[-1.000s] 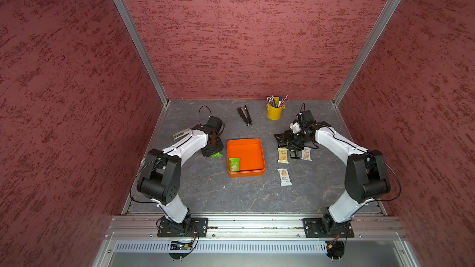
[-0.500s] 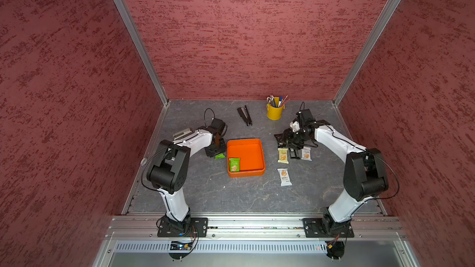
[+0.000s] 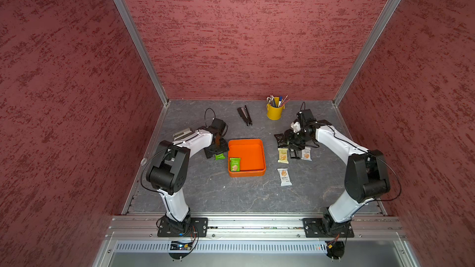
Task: Take the cookies out of the storage box
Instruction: Place the cookie at the center of the board, then pick up the cookie from the storage box.
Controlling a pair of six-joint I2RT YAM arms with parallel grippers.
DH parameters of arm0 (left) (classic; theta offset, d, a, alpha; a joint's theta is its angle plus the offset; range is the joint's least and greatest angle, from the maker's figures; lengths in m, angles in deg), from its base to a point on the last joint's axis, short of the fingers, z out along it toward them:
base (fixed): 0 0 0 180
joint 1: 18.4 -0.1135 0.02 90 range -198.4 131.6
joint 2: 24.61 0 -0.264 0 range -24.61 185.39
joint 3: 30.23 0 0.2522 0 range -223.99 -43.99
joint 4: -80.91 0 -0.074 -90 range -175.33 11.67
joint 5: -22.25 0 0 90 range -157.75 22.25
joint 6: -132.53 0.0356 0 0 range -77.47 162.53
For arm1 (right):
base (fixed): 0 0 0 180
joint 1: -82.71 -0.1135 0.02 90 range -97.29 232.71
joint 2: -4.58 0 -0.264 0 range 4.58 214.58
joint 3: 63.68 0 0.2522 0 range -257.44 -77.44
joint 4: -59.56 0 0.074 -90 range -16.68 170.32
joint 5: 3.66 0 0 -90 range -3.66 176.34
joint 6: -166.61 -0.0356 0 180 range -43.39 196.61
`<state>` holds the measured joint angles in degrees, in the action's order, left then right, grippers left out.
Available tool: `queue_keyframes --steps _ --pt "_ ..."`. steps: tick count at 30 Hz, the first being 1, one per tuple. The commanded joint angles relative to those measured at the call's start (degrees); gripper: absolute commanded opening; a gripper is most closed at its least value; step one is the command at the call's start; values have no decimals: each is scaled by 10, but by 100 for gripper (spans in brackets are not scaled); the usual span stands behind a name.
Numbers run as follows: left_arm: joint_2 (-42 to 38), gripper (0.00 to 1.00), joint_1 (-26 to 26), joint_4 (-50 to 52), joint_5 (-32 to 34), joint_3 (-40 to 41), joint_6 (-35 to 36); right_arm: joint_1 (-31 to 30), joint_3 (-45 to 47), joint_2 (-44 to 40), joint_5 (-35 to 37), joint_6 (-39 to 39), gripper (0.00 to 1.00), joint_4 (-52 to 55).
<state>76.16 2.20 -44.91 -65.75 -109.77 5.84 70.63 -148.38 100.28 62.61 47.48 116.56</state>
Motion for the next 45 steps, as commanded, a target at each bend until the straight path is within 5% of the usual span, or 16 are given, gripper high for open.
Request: queue_keyframes --steps 1,14,25,45 --pt "-46 77 16 13 9 -3 -24 3 4 -24 8 15 58 7" --pt "-94 77 169 72 60 -50 -113 5 23 -31 -22 42 58 -3" --pt "-13 81 258 148 97 -111 -159 6 43 -38 -24 55 58 -13" --pt "74 86 246 144 81 -110 -144 19 46 -41 -19 63 58 -6"
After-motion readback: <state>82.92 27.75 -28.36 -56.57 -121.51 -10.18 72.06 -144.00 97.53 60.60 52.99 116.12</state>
